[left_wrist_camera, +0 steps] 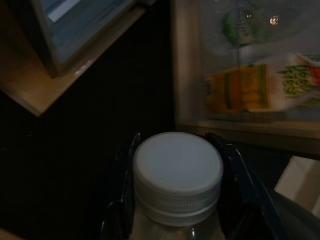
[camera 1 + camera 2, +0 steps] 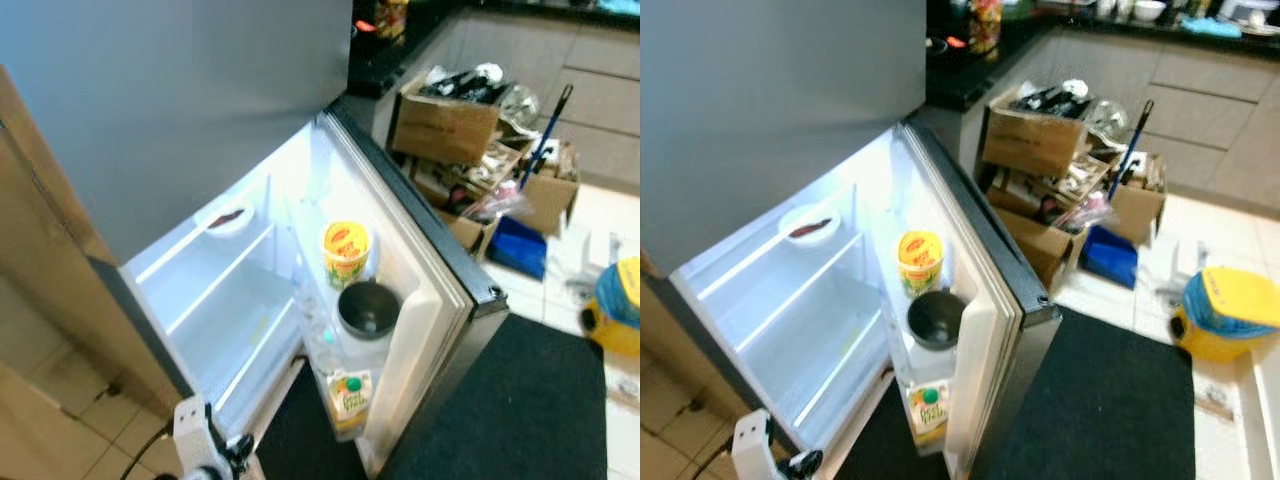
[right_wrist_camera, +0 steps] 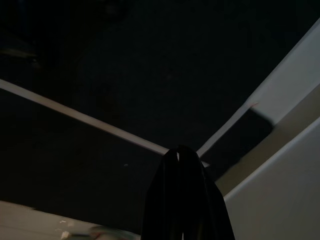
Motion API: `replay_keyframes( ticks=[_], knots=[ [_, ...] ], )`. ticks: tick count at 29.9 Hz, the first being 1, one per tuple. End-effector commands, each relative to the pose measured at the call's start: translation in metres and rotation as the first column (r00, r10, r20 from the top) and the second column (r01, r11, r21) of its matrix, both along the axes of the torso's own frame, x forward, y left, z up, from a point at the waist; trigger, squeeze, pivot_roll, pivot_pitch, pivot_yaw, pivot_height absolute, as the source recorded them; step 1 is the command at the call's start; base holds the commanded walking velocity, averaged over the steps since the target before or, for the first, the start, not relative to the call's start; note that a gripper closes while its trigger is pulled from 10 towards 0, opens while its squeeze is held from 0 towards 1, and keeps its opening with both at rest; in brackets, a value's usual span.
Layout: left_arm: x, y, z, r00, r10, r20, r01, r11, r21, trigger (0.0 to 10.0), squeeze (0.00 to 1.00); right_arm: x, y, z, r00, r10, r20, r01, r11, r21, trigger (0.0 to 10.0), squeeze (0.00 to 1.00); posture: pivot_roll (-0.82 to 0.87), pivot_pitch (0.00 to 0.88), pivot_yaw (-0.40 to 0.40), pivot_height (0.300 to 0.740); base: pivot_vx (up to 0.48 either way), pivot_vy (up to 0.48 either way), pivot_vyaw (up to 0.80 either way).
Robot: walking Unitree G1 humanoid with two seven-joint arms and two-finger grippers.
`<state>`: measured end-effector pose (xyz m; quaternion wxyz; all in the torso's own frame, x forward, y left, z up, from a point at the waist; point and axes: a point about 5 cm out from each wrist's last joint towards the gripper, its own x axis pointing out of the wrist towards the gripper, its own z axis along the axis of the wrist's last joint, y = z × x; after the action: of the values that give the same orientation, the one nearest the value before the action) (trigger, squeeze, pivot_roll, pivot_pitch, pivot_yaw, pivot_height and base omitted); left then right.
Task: Restocking fridge
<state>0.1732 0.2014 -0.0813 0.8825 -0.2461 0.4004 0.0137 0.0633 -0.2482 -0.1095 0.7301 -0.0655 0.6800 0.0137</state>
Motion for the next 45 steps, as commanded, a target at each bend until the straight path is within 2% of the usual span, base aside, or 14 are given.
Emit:
replay_keyframes(
  ticks=[1,14,20,21,22,24,25,29,34,35,38,42,44,45],
  knots=[
    [0.004,-0.005,0.001,1.000,-0.022,0.005,0.022,1.000,0.001,10.0,0.00,-0.002,-0.004,0.001,1.000,-0.002,-0.002,0.002,1.000,-0.012,10.0,0.00,-0.08,0.029,0.030,0.740,0.000,0.000,-0.77],
    [0.013,-0.009,0.005,0.999,0.012,0.040,-0.011,1.000,-0.019,10.0,0.00,0.000,-0.007,0.002,1.000,-0.001,0.026,0.001,1.000,-0.005,10.0,0.00,-0.08,0.031,0.025,0.740,0.000,-0.272,-0.06],
    [0.029,-0.005,0.013,0.992,0.082,0.100,-0.080,0.997,-0.016,10.0,0.00,0.000,-0.006,0.002,1.000,0.008,0.026,-0.008,1.000,-0.001,10.0,0.00,-0.08,0.035,0.023,0.740,0.000,0.000,0.00],
    [0.045,-0.002,0.024,0.977,0.131,0.168,-0.128,0.991,-0.030,10.0,0.00,0.000,-0.006,0.002,1.000,0.013,0.027,-0.013,1.000,-0.002,10.0,0.00,-0.09,0.042,0.021,0.740,0.000,0.000,0.00],
    [0.045,-0.002,0.024,0.977,0.131,0.168,-0.128,0.991,-0.030,10.0,0.00,0.000,-0.006,0.002,1.000,0.013,0.027,-0.013,1.000,-0.002,10.0,0.00,-0.09,0.042,0.021,0.740,0.000,0.000,0.00],
    [0.063,0.004,0.038,0.950,0.189,0.248,-0.180,0.982,-0.059,10.0,0.00,0.000,-0.006,0.002,0.999,0.016,0.028,-0.016,1.000,-0.003,10.0,0.00,-0.09,0.042,0.020,0.740,0.000,0.000,0.00],
    [0.085,0.013,0.057,0.901,0.256,0.349,-0.234,0.967,-0.106,10.0,0.00,0.001,-0.005,0.002,0.999,0.019,0.030,-0.019,1.000,-0.003,10.0,0.00,-0.08,0.046,0.021,0.740,0.000,0.000,0.00],
    [0.101,0.025,0.076,0.841,0.329,0.429,-0.287,0.944,-0.161,10.0,0.00,0.002,-0.005,0.001,0.999,0.028,0.030,-0.028,1.000,-0.001,10.0,0.00,-0.08,0.046,0.021,0.740,0.000,0.000,0.00],
    [0.124,0.042,0.107,0.700,0.481,0.527,-0.349,0.875,-0.336,10.0,0.00,0.002,-0.003,0.001,0.999,0.039,0.029,-0.039,0.999,0.000,10.0,0.00,-0.08,0.050,0.024,0.740,0.000,0.000,0.00],
    [0.136,0.041,0.123,0.625,0.541,0.563,-0.290,0.830,-0.476,10.0,0.00,0.002,-0.003,0.001,0.999,0.043,0.029,-0.043,0.999,0.001,10.0,0.00,-0.08,0.053,0.024,0.740,0.000,0.000,0.00],
    [0.144,0.033,0.133,0.592,0.561,0.578,-0.197,0.796,-0.572,10.0,0.00,0.003,-0.002,0.001,0.999,0.046,0.028,-0.046,0.999,0.002,10.0,0.00,-0.08,0.053,0.024,0.740,0.000,0.000,0.00],
    [0.147,0.022,0.137,0.597,0.555,0.579,-0.111,0.772,-0.626,10.0,0.00,0.003,-0.001,0.001,0.998,0.049,0.028,-0.049,0.999,0.002,10.0,0.00,-0.08,0.054,0.024,0.740,0.000,0.000,0.00],
    [0.152,-0.010,0.144,0.629,0.493,0.601,0.114,0.706,-0.699,10.0,0.00,0.003,0.000,0.000,0.998,0.054,0.027,-0.054,0.999,0.003,10.0,0.00,-0.08,0.056,0.026,0.740,0.000,0.000,0.00],
    [0.152,-0.010,0.144,0.629,0.493,0.601,0.114,0.706,-0.699,10.0,0.00,0.003,0.000,0.000,0.998,0.054,0.027,-0.054,0.999,0.003,10.0,0.00,-0.08,0.056,0.026,0.740,0.000,0.000,0.00]
  ],
)
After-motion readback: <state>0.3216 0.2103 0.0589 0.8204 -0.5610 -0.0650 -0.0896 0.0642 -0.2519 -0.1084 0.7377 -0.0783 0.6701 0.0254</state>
